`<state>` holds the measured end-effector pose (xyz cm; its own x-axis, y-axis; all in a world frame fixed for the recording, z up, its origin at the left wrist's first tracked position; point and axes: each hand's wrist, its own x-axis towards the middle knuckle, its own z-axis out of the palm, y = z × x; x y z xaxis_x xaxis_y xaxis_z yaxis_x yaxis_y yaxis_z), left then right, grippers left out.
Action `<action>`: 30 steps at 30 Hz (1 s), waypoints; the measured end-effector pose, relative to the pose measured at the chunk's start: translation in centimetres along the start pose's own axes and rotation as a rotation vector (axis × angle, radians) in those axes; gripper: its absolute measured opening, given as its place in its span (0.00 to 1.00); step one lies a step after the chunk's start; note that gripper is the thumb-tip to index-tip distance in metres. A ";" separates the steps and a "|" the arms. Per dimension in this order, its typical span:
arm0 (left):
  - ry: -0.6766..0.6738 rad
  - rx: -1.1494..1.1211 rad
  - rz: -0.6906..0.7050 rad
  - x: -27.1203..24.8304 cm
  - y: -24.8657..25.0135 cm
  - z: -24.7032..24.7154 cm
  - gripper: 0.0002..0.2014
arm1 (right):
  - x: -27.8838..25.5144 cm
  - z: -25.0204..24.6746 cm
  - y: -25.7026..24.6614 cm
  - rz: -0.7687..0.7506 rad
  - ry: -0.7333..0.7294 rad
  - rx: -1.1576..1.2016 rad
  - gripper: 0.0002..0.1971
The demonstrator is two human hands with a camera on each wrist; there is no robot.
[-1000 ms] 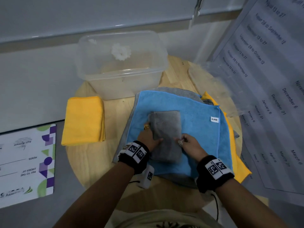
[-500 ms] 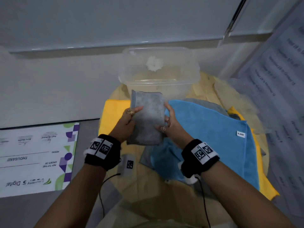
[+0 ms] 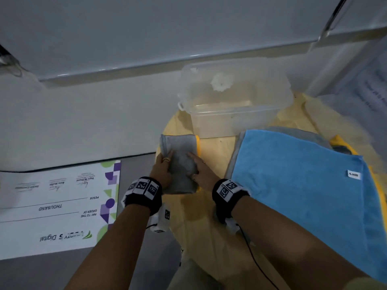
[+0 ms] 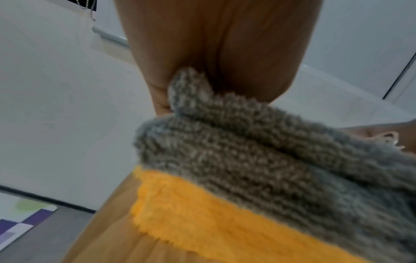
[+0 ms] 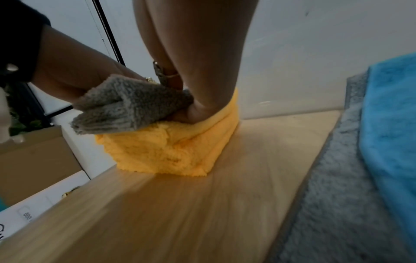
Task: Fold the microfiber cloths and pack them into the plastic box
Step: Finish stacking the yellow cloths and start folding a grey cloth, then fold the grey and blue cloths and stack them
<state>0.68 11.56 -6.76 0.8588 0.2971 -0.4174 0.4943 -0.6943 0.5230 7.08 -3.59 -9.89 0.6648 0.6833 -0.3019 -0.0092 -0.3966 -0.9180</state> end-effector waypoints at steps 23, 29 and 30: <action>-0.154 0.259 0.320 -2.0 16.6 11.6 0.25 | -19.9 -20.2 9.4 0.444 0.997 -0.226 0.06; -0.304 0.440 0.145 -1.8 15.8 16.0 0.41 | -26.9 -21.2 14.2 0.923 0.744 -0.447 0.40; -0.279 0.474 0.176 -1.5 15.1 16.5 0.38 | -26.9 -21.3 14.1 0.918 0.736 -0.483 0.41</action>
<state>4.60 -10.20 -10.53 0.8230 0.0107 -0.5680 0.1777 -0.9545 0.2395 4.99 -40.58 -9.21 0.8160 -0.3985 -0.4186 -0.5153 -0.8298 -0.2145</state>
